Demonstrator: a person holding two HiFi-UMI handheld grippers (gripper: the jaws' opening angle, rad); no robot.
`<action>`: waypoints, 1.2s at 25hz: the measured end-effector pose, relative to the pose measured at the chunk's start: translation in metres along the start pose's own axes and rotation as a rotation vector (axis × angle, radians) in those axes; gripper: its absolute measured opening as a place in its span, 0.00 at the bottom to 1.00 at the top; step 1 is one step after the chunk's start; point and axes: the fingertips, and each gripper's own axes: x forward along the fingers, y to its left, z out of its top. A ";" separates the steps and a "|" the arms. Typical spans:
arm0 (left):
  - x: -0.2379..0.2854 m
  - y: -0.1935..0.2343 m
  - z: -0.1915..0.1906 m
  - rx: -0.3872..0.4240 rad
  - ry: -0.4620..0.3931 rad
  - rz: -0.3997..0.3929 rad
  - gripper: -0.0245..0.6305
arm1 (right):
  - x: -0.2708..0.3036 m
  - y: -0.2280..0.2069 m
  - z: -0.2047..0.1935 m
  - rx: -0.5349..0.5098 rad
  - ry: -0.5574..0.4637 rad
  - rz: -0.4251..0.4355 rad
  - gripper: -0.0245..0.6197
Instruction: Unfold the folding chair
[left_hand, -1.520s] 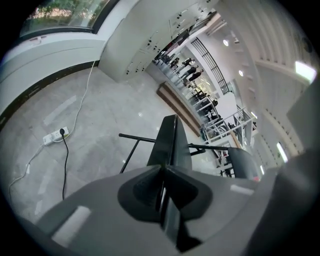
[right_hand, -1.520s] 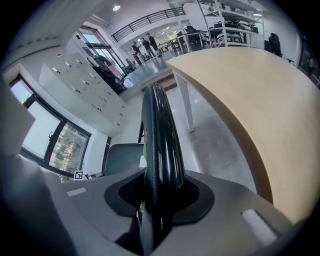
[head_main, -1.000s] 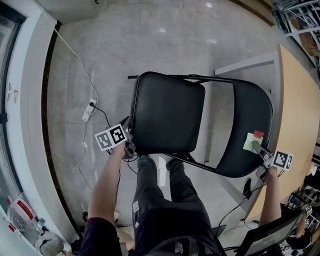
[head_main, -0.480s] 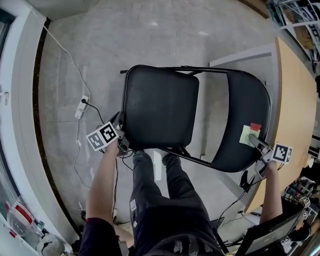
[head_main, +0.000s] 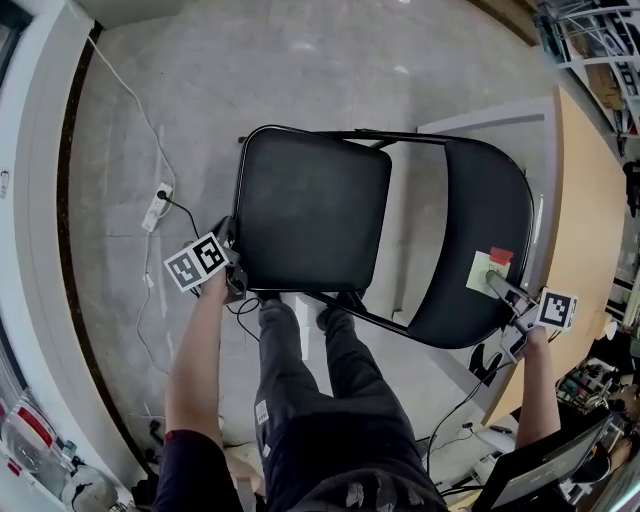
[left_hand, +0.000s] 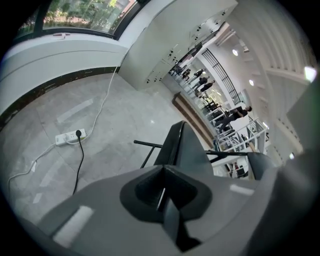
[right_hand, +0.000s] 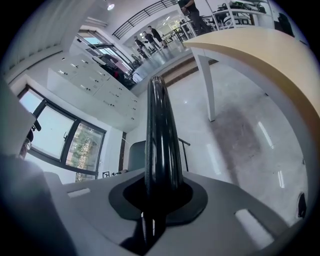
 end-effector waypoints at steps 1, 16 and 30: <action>0.001 0.009 0.001 -0.005 0.000 0.009 0.03 | 0.006 0.007 -0.003 -0.001 0.006 0.002 0.11; 0.021 0.066 -0.008 0.024 0.090 0.062 0.04 | 0.045 0.067 -0.015 -0.028 0.059 -0.013 0.12; 0.012 0.049 0.021 0.060 0.073 0.076 0.04 | 0.050 0.068 -0.011 -0.040 0.028 0.002 0.13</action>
